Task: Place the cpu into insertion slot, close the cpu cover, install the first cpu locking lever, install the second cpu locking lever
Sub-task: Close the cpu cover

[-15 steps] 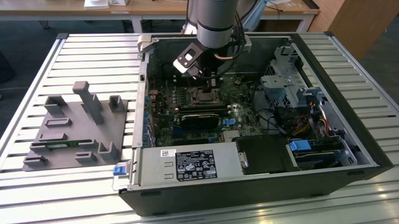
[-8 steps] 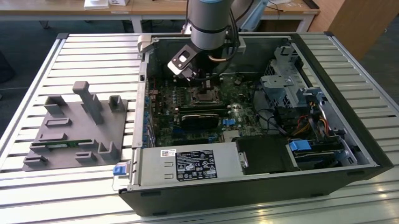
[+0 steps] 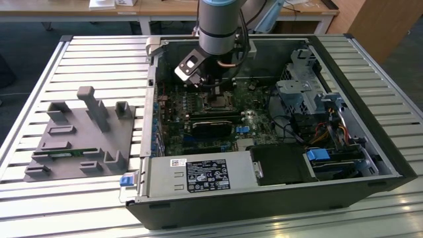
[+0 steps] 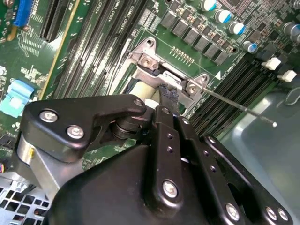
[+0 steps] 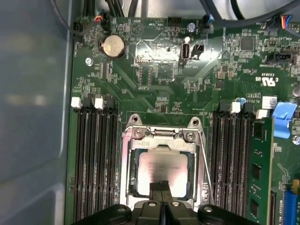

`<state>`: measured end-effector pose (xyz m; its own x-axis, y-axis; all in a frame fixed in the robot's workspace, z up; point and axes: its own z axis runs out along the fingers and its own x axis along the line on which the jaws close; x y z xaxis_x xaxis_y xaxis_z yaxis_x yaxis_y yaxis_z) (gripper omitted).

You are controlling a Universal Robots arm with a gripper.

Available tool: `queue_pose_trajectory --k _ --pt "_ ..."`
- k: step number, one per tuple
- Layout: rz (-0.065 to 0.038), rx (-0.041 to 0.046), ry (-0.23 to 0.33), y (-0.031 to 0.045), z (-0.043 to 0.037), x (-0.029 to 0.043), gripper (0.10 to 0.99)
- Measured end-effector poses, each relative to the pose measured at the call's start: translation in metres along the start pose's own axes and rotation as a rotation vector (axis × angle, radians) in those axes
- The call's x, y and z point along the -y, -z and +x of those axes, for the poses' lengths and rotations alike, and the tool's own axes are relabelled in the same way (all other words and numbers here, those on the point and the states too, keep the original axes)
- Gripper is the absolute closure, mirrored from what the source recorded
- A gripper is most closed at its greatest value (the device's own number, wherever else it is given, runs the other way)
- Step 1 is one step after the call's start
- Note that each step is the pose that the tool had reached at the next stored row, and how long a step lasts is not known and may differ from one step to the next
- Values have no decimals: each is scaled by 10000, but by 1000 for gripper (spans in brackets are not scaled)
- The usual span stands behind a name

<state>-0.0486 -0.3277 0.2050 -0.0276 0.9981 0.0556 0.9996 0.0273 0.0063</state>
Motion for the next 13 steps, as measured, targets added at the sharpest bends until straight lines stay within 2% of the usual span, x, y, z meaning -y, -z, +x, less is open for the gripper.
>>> queue_pose_trajectory --k 6,13 --pt "0 0 0 -45 -2 5 980" --pt "0 1 0 -50 -2 5 980"
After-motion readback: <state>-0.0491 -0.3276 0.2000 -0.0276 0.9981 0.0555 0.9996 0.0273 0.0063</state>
